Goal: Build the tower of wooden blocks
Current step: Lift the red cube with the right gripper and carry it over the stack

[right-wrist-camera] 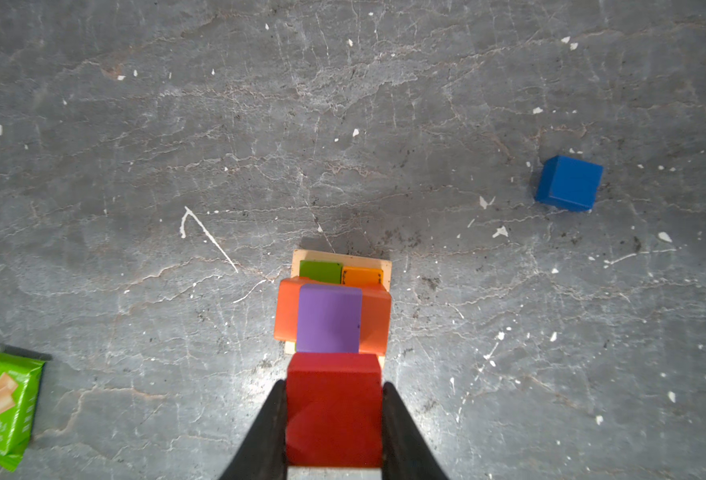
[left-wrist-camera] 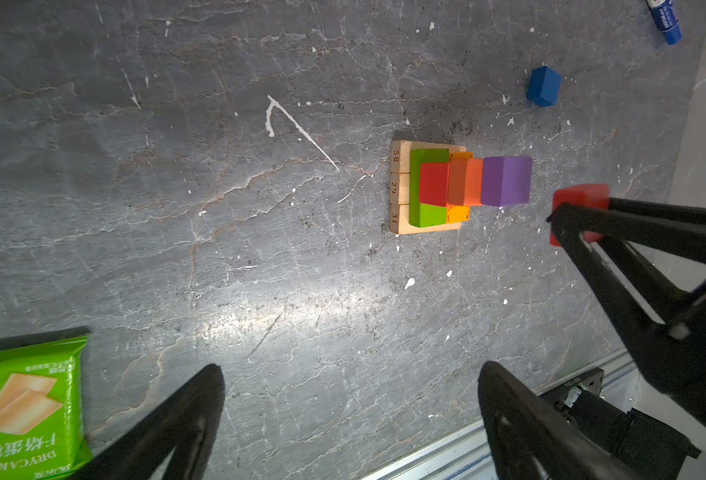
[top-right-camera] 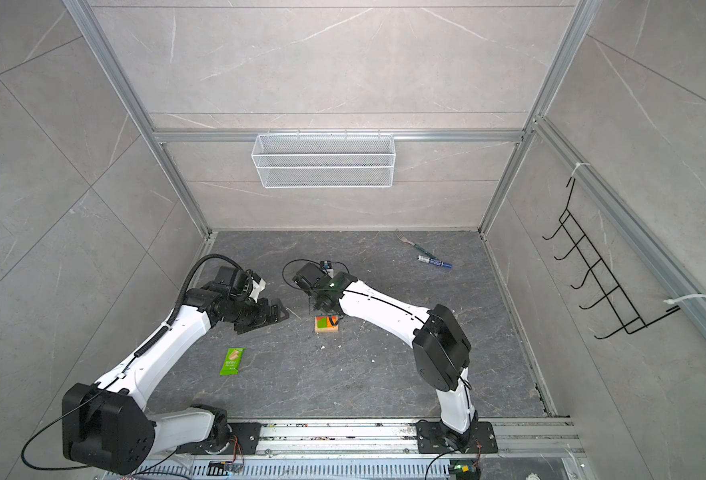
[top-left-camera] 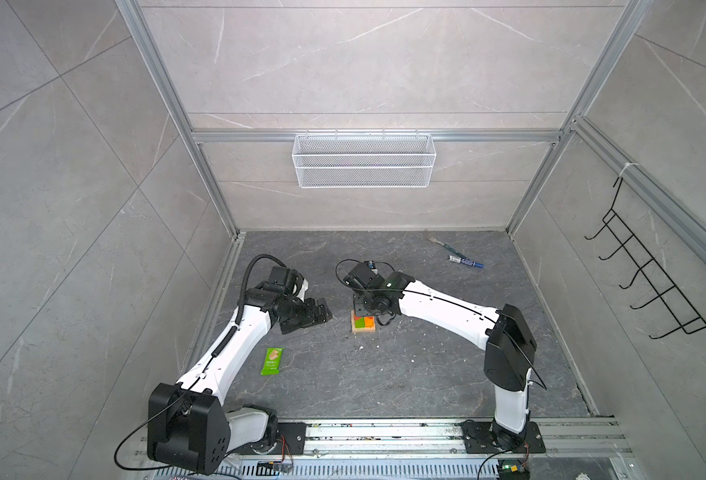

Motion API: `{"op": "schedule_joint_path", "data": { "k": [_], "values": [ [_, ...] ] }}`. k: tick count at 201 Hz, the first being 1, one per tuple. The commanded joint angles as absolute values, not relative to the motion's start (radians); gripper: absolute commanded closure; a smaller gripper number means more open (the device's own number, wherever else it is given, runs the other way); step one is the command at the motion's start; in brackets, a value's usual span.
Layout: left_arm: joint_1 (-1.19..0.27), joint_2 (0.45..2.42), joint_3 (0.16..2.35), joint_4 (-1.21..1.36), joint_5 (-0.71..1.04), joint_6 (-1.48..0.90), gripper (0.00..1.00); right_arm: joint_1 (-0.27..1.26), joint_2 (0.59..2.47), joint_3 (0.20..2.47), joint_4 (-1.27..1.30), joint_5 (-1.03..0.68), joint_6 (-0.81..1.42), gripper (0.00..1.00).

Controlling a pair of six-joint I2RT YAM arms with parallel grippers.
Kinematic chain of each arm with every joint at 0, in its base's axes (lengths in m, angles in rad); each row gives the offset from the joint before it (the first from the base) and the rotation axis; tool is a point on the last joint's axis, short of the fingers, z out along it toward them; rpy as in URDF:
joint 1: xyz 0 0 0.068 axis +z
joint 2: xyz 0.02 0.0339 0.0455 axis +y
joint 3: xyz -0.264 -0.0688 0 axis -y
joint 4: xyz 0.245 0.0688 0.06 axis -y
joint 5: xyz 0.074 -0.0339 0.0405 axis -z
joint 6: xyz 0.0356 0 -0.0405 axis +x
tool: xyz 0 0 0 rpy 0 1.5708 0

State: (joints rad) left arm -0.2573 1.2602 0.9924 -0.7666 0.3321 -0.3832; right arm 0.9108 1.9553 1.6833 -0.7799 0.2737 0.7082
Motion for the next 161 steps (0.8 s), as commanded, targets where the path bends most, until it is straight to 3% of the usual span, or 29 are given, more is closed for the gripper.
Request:
{"op": "schedule_joint_path", "data": {
  "k": [1,43,161],
  "values": [
    [-0.252,1.216,0.982,-0.718,0.431,-0.358,0.03,0.920,1.970,1.700,-0.760,0.314,0.720,1.00],
    [-0.252,1.194,0.968,-0.667,0.537,-0.365,0.02,0.922,1.977,1.680,-0.727,0.330,0.713,0.99],
    [-0.252,1.181,0.964,-0.658,0.537,-0.370,0.02,0.922,2.036,1.693,-0.706,0.347,0.711,0.98]
  ]
}}
